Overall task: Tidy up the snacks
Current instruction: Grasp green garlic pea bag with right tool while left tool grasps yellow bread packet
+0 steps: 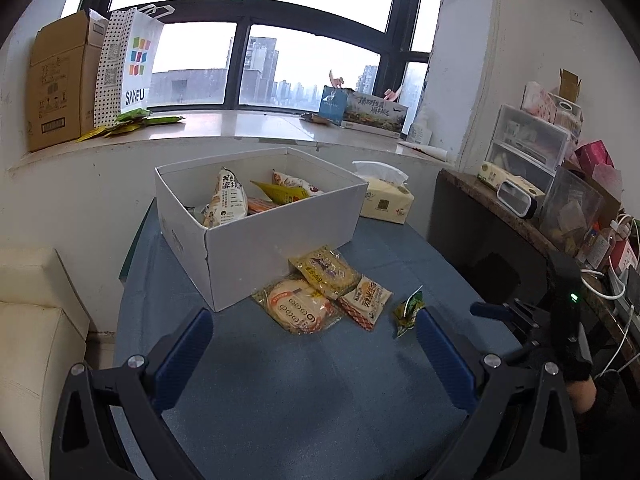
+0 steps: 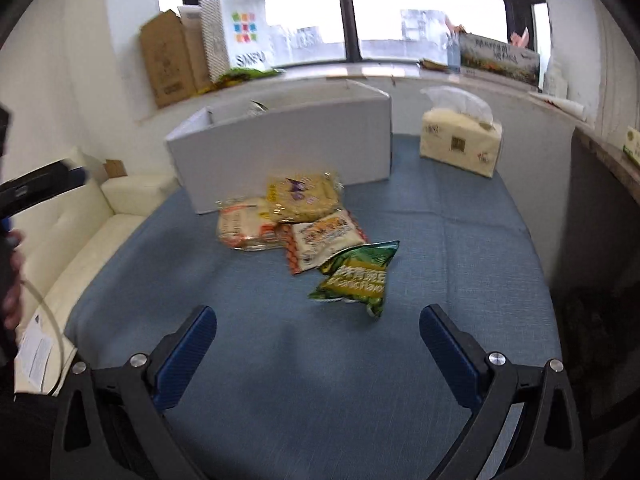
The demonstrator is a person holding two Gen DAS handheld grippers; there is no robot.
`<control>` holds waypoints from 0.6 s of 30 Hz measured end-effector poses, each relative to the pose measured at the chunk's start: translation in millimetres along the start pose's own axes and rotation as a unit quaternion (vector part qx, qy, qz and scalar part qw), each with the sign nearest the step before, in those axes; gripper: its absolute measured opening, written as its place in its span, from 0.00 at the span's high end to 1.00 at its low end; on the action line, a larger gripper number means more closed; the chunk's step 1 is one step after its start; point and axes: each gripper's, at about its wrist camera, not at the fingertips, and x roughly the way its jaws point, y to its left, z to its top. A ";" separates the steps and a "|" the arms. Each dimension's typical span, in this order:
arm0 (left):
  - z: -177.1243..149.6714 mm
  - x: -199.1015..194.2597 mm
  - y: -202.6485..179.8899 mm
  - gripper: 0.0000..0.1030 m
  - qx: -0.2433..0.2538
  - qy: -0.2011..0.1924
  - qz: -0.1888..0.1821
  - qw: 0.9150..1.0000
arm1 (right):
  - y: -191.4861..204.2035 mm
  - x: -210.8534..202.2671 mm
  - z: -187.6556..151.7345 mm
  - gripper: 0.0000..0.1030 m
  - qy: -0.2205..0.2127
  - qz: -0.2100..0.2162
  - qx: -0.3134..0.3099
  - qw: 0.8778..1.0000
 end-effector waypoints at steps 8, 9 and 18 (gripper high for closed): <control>-7.3 8.0 -8.6 0.00 0.021 0.022 -0.005 1.000 | -21.9 50.9 17.1 0.00 0.026 -0.007 0.050 0.998; -7.9 9.2 -9.4 0.00 0.023 0.025 -0.004 0.999 | -22.5 55.6 17.4 0.00 0.031 -0.009 0.052 0.998; -12.3 18.3 -10.9 0.00 0.029 0.042 -0.003 0.999 | -22.2 69.1 11.5 0.54 0.053 0.014 0.052 0.997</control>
